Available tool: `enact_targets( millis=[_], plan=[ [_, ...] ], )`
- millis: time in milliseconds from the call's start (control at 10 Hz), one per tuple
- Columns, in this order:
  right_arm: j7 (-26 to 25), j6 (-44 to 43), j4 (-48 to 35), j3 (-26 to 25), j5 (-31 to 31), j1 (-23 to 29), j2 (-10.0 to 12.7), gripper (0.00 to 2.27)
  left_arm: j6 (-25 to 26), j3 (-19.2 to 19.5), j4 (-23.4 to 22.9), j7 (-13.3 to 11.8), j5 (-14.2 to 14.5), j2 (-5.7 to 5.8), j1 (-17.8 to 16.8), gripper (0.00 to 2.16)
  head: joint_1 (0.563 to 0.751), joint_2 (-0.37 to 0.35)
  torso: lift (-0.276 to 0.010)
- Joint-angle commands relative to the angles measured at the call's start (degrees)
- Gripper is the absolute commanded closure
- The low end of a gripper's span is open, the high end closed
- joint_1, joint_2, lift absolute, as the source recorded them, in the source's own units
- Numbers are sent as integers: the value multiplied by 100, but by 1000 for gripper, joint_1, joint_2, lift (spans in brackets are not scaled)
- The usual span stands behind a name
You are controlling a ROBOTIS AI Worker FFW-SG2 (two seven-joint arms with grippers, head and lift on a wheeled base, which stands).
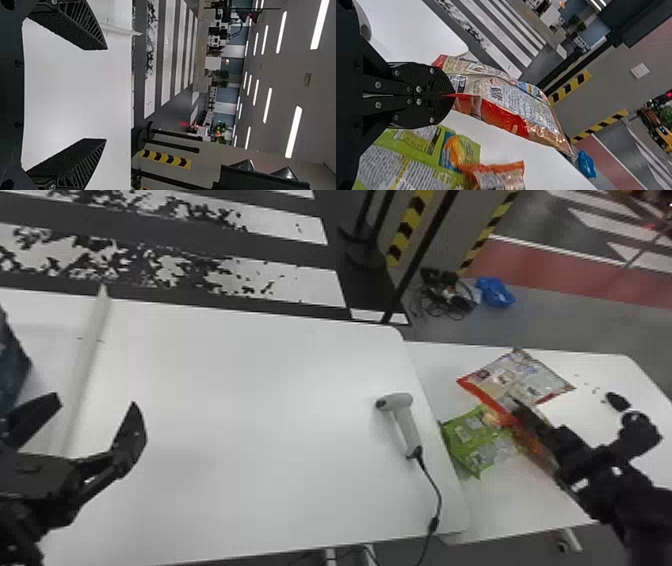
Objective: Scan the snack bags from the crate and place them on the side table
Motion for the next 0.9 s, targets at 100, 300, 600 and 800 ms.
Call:
enact_targets(
  millis=[100, 300, 600, 800],
  plan=[
    [-604, -591, 687, 81, 38, -132, -51, 1929, -6, 11, -1, 13, 9, 71, -8, 39, 695, -350, -81],
    [-912, -802, 854, 151, 38, -132, -7, 880, -6, 11, -9, 22, 18, 89, 1, 39, 695, -350, -81],
    [-956, -855, 467, 98, -33, 61, 124, 60, -6, 2, -53, 22, 9, 89, 19, 39, 695, -350, -81],
    [-1123, -1101, -623, 81, -68, 430, 415, 63, 11, 2, -89, 22, 0, 71, 36, 39, 695, -350, -81]
  ],
)
